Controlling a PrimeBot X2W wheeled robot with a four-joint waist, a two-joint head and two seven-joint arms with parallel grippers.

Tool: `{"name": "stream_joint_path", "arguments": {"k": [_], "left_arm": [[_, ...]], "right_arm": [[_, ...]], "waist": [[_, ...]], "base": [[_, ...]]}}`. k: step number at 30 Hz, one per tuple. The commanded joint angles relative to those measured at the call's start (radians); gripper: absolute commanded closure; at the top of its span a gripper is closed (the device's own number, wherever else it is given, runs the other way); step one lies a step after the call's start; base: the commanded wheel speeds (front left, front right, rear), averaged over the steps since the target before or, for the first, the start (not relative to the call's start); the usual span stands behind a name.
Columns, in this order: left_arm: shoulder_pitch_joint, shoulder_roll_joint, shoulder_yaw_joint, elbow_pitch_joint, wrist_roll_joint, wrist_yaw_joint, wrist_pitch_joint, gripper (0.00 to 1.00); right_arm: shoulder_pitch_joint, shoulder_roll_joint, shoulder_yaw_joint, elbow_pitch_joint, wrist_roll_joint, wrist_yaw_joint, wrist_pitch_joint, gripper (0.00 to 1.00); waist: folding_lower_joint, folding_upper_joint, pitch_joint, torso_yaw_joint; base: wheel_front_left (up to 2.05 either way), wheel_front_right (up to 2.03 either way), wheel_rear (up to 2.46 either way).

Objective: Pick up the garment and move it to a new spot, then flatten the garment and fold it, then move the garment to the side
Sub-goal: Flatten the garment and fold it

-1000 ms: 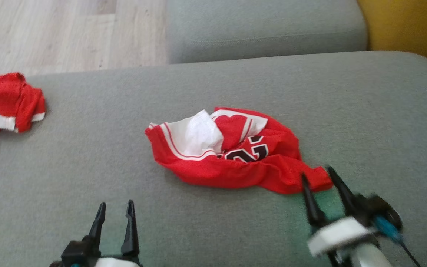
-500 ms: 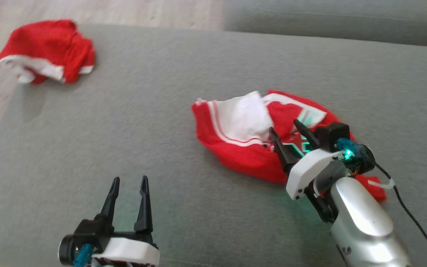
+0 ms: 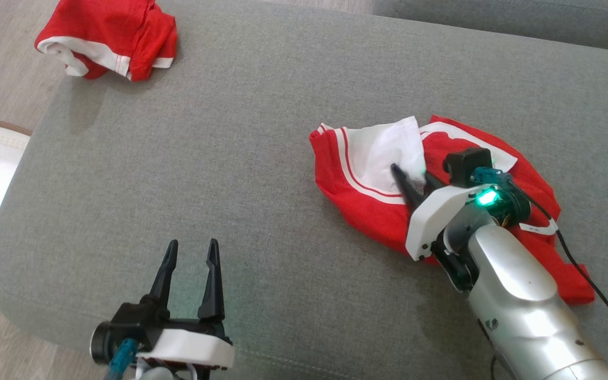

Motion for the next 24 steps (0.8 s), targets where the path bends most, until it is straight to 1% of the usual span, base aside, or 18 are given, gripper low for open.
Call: {"name": "stream_joint_path", "arguments": {"k": [1,2,7,11,14,18,19,20,21,22,23,24], "left_arm": [[-0.034,-0.004,0.040,-0.018,0.015,-0.005,-0.012,0.00],[-0.034,-0.007,0.042,-0.016,0.017,-0.008,-0.012,0.00],[-0.029,-0.014,0.055,-0.010,0.031,-0.016,-0.012,0.00],[-0.023,-0.016,0.065,-0.009,0.042,-0.023,-0.012,0.00],[-0.016,-0.016,0.072,-0.011,0.050,-0.025,-0.012,0.00],[-0.002,-0.012,0.084,-0.019,0.057,-0.025,-0.012,0.00],[0.005,-0.008,0.088,-0.022,0.058,-0.027,-0.012,0.00],[0.008,-0.008,0.090,-0.023,0.058,-0.027,-0.012,0.00],[0.012,-0.007,0.092,-0.025,0.059,-0.027,-0.012,0.00],[0.015,-0.006,0.093,-0.026,0.059,-0.027,-0.012,0.00],[0.019,-0.006,0.094,-0.027,0.059,-0.027,-0.012,0.00],[0.022,-0.005,0.095,-0.029,0.058,-0.027,-0.012,0.00]], "right_arm": [[-0.040,0.009,0.027,-0.018,0.008,0.004,-0.018,0.81],[-0.046,0.009,0.031,-0.014,0.010,0.004,-0.028,1.00],[-0.065,0.009,0.078,-0.026,0.034,0.004,-0.086,1.00],[-0.068,0.009,0.158,-0.080,0.071,0.004,-0.119,1.00],[-0.054,0.009,0.256,-0.137,0.110,0.004,-0.118,1.00],[-0.020,0.009,0.420,-0.191,0.158,0.004,-0.077,1.00],[-0.006,0.009,0.502,-0.188,0.161,0.004,-0.055,1.00],[-0.002,0.009,0.539,-0.179,0.154,0.004,-0.050,1.00],[0.003,0.009,0.569,-0.169,0.151,0.004,-0.050,0.89],[0.010,0.009,0.596,-0.159,0.154,0.004,-0.048,0.57],[0.015,0.009,0.620,-0.152,0.158,0.004,-0.050,0.05],[0.020,0.009,0.637,-0.147,0.163,0.004,-0.056,0.00]], "waist": [[-0.0001,0.0000,-0.001,-0.001],[-0.0001,0.0000,-0.002,-0.001],[-0.0001,0.0000,-0.017,-0.010],[-0.0001,0.0000,-0.043,-0.014],[-0.0001,0.0000,-0.065,-0.013],[-0.0001,0.0000,-0.090,-0.003],[-0.0001,0.0000,-0.097,0.003],[-0.0001,0.0000,-0.099,0.006],[-0.0001,0.0000,-0.100,0.008],[-0.0001,0.0000,-0.101,0.010],[-0.0001,0.0000,-0.101,0.012],[-0.0001,0.0000,-0.100,0.012]], "base": [[0.00,0.00,0.00],[0.00,0.00,0.00],[0.00,0.00,0.00],[0.00,0.00,0.00],[0.00,0.00,0.00],[0.00,0.00,0.00],[0.00,0.00,0.00],[0.00,0.00,0.00],[0.00,0.00,0.00],[0.00,0.00,0.00],[0.00,0.00,0.00],[0.00,0.00,0.00]]}}
